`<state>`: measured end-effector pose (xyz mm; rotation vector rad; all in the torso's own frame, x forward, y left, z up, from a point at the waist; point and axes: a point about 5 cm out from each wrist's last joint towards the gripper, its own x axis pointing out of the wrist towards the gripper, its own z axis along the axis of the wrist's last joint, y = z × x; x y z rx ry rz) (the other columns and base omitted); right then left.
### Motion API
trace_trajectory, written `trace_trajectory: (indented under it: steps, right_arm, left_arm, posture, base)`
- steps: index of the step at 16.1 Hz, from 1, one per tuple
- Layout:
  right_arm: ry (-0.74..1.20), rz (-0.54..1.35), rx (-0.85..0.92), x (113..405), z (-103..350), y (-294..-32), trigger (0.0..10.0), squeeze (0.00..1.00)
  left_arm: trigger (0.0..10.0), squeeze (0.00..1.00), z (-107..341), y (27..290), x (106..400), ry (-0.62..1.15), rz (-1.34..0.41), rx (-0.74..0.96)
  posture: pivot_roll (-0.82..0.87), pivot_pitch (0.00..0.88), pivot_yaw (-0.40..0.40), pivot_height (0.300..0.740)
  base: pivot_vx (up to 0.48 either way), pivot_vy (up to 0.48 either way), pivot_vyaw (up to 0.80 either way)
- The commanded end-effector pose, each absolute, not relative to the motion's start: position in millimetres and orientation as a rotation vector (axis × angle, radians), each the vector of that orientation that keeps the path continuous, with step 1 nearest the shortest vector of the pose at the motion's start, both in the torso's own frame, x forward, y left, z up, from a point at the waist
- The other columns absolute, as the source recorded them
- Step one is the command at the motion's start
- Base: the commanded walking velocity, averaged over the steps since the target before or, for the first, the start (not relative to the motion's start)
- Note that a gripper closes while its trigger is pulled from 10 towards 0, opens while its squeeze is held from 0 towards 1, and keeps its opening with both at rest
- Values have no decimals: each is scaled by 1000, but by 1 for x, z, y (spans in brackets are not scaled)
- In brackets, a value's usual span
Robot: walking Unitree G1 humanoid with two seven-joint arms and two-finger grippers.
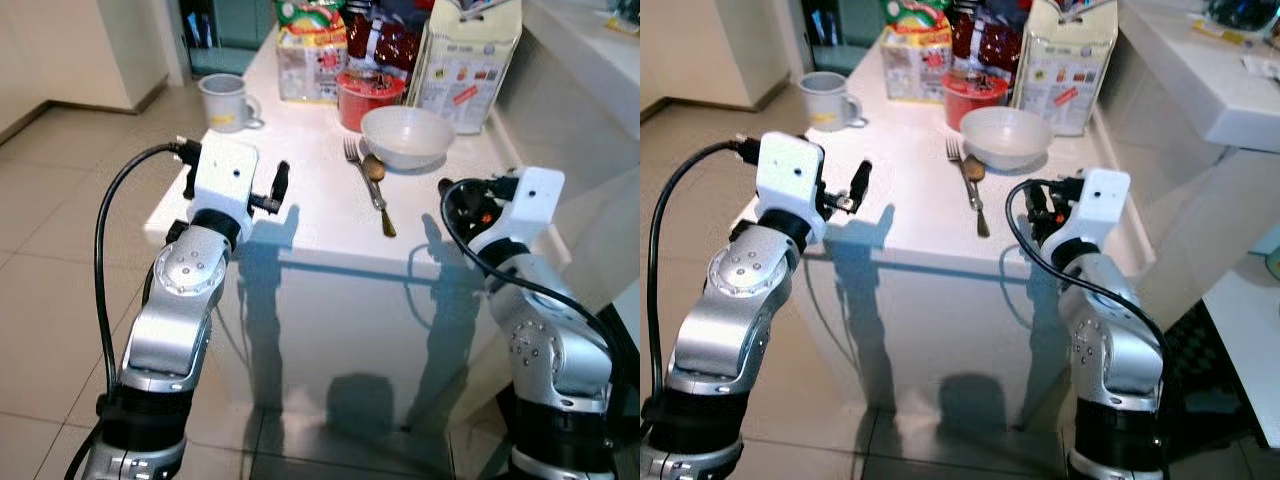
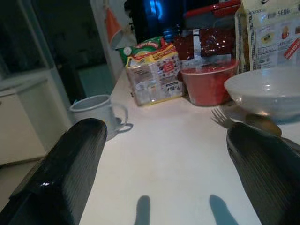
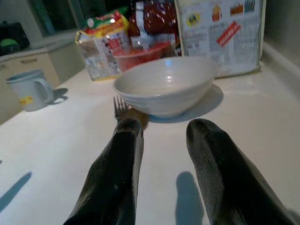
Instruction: Setting the table
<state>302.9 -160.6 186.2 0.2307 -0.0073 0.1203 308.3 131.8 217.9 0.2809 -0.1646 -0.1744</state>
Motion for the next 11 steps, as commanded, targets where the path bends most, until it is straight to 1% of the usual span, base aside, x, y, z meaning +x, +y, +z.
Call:
trace_trajectory:
  steps: [1, 4, 11]
  right_arm:
    - [-16, 120, 225, 302, 191, -160, 10000, 0]
    - [-21, 118, 222, 303, 194, -159, 10000, 0]
    - [-29, 113, 217, 308, 199, -161, 10000, 0]
  left_arm:
    - [10000, 0, 217, 131, 309, -160, -182, 287]
    - [10000, 0, 217, 134, 309, -168, -170, 294]
    - [10000, 0, 215, 133, 309, -168, -173, 300]
  posture:
    - [5, 0, -35, 740]
    - [15, 0, -46, 740]
    - [25, 0, -65, 740]
  base:
    - [382, 0, 0]
    - [377, 0, 0]
    - [0, 0, 0]
